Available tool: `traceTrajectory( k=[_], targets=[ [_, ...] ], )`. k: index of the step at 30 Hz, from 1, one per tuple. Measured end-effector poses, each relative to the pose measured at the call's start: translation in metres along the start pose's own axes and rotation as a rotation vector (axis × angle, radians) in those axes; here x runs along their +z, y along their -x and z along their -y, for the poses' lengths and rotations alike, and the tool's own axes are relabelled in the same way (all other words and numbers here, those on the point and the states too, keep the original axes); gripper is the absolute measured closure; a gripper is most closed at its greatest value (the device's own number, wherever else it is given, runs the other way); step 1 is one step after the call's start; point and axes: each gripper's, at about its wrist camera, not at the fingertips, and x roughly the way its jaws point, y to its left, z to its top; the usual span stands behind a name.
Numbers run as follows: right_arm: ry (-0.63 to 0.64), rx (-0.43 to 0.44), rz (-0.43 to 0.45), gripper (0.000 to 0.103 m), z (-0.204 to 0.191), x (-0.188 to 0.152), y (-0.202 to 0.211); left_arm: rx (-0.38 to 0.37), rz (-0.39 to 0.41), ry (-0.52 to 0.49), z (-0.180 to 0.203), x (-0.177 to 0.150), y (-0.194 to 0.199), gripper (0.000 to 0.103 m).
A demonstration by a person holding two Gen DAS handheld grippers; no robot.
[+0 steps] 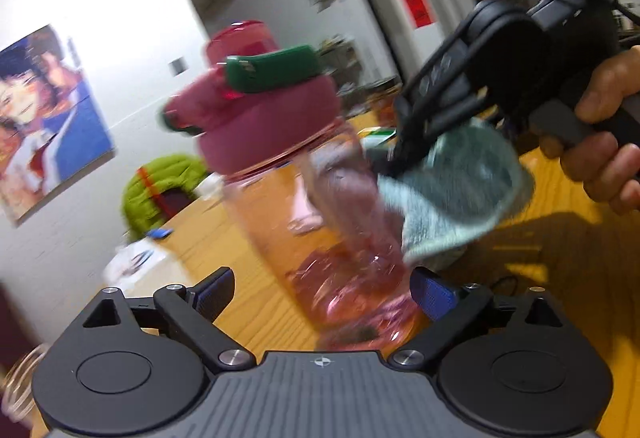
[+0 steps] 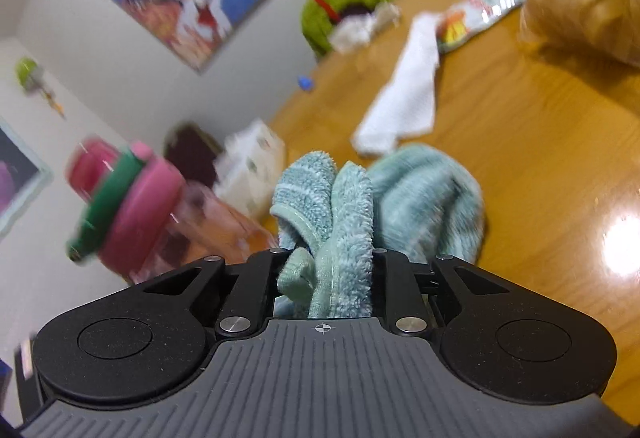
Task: Clean container
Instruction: 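Hold the bottle with the left tool while the right tool wipes its lower body, then hold the bottle with the left tool while the right tool wipes up toward the lid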
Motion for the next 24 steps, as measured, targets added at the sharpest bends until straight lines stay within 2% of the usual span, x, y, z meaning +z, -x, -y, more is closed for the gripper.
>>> traceTrajectory(
  k=[4,7,10,13,17,20,24],
  targets=[
    [-0.064,0.111,0.104,0.081,0.003,0.006,0.01,-0.065,0.018,0.011,0.002,0.003,0.016,0.015],
    [-0.115,0.178,0.09,0.08,0.006,0.009,0.006,-0.117,0.035,-0.029,0.013,0.002,0.018,0.016],
    [-0.071,0.135,0.024,0.08,0.0,0.009,-0.005,-0.074,0.058,-0.052,0.018,0.001,0.013,0.016],
    [-0.019,0.089,-0.024,0.081,-0.005,0.012,-0.003,-0.079,0.069,-0.02,0.01,0.003,0.002,0.017],
    [0.099,0.066,-0.112,0.081,-0.018,0.014,0.008,-0.076,0.079,-0.03,0.003,0.002,-0.014,0.019],
    [0.165,0.043,-0.128,0.08,-0.025,0.008,0.013,-0.072,0.089,-0.039,0.001,-0.001,-0.014,0.019],
    [0.138,0.023,-0.113,0.08,-0.022,0.005,0.011,-0.061,0.089,-0.042,0.008,-0.002,-0.002,0.019]
  ],
)
